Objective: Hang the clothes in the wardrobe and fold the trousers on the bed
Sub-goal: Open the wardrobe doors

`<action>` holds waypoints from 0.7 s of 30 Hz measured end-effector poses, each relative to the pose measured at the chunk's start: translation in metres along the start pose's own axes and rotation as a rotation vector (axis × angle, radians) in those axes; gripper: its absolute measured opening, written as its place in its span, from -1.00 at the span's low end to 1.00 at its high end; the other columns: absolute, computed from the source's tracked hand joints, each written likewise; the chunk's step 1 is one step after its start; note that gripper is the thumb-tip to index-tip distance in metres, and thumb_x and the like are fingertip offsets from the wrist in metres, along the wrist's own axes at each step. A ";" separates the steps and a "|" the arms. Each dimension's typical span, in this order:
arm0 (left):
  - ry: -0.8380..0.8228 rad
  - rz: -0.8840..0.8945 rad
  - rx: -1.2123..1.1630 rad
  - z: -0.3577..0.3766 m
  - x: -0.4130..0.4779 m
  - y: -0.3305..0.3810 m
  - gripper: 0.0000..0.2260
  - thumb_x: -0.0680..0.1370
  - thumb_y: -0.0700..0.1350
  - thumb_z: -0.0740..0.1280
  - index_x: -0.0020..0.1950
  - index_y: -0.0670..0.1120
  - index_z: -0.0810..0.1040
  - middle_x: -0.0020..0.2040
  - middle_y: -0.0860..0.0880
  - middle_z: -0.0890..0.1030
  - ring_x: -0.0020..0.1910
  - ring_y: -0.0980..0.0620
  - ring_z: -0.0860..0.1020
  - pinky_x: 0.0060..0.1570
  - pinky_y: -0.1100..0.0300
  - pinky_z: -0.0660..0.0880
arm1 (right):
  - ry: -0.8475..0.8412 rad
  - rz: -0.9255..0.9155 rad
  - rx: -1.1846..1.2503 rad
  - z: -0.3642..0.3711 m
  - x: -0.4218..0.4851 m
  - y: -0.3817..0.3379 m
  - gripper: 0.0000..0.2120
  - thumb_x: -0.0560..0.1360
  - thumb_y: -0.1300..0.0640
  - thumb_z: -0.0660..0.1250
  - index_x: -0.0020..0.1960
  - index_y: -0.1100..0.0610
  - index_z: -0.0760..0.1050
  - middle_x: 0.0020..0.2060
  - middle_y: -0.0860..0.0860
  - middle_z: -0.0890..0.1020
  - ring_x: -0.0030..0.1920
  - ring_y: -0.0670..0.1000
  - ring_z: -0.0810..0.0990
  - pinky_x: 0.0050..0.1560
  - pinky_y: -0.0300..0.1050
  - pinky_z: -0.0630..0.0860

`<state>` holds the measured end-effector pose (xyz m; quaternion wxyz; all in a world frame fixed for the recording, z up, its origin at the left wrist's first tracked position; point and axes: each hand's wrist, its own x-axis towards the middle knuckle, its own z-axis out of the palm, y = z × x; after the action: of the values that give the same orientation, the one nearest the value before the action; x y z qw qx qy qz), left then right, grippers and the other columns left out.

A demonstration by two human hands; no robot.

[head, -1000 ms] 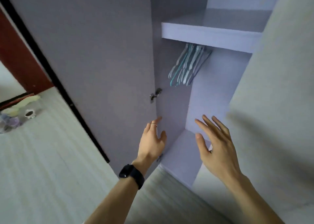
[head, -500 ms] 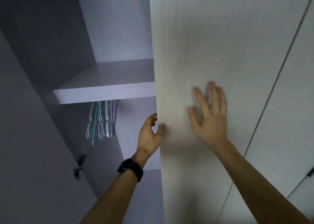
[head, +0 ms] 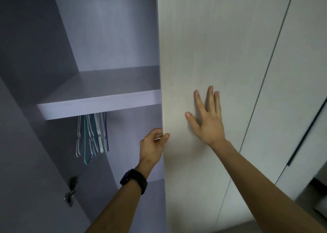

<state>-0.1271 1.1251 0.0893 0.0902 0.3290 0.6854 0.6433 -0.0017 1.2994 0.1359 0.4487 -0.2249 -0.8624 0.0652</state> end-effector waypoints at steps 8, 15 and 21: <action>-0.238 0.015 -0.187 -0.010 -0.060 0.014 -0.82 0.43 -0.08 0.56 0.01 -0.01 0.70 -0.04 0.08 0.73 0.02 0.14 0.67 -0.05 0.36 0.55 | -0.069 0.052 0.201 -0.031 -0.086 -0.009 -0.25 0.56 -0.33 0.26 0.62 -0.26 -0.04 0.64 -0.12 -0.06 0.62 -0.03 0.04 0.45 -0.13 0.19; -0.462 -0.024 -0.238 0.005 -0.094 0.024 -0.71 0.36 -0.09 0.50 0.07 -0.09 0.71 0.01 0.02 0.74 0.06 0.04 0.69 0.13 0.12 0.60 | -0.196 0.159 0.315 -0.040 -0.224 -0.013 -0.35 0.61 -0.22 0.26 0.62 -0.15 0.11 0.58 -0.12 0.25 0.55 -0.11 0.26 0.45 -0.05 0.40; -0.590 0.023 -0.247 0.030 -0.120 0.032 -0.73 0.37 -0.08 0.55 0.05 -0.01 0.70 -0.01 0.06 0.74 0.01 0.11 0.69 -0.02 0.31 0.58 | -0.156 0.344 0.388 -0.043 -0.298 -0.028 -0.32 0.57 -0.28 0.29 0.60 -0.22 0.10 0.53 -0.12 0.36 0.49 -0.12 0.36 0.44 -0.12 0.40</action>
<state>-0.0080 1.0805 0.0790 0.3171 0.4956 0.5426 0.5995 0.1719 1.1375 -0.0522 0.3978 -0.2722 -0.8150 0.3216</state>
